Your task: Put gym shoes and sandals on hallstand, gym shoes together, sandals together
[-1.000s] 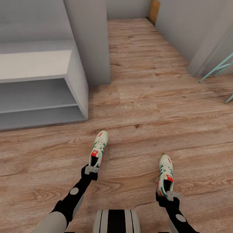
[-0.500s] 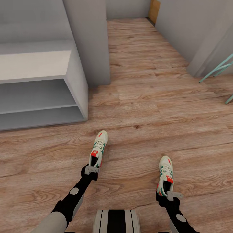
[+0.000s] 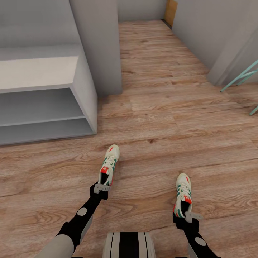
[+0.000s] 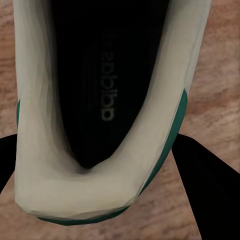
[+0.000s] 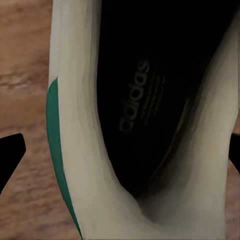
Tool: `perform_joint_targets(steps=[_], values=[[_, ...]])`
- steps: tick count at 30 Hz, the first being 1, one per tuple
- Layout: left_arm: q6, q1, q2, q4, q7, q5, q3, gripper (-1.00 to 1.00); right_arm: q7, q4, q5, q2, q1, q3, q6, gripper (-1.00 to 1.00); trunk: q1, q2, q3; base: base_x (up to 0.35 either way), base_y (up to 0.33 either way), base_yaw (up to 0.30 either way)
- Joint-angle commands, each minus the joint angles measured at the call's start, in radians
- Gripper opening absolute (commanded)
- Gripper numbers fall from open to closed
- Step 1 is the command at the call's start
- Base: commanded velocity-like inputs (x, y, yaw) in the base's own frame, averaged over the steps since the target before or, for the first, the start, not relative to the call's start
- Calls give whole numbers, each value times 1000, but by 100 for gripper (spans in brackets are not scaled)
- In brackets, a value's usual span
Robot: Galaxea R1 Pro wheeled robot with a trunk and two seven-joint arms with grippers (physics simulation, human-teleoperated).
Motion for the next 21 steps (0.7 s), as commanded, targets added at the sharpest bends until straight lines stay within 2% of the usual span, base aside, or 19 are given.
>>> perform_joint_targets(steps=[1, 16, 17, 21], values=[[-4, 0, -1, 0, -5, -10, 8, -100, -2, 1, 10, 1, -1, -5, -3, 100, 0, 0, 0, 25, -10, 0], [-4, 0, -1, 0, -5, -10, 8, -100, -2, 1, 10, 0, -1, -5, -5, 100, 0, 0, 0, 4, -2, 0], [-4, 0, -1, 0, -5, -10, 8, -100, -2, 1, 10, 0, -1, -5, -5, -100, 0, 0, 0, 0, 0, 0], [-4, 0, -1, 0, -5, -10, 8, -100, -2, 1, 10, 0, -1, -5, -4, -100, 0, 0, 0, 0, 0, 0]])
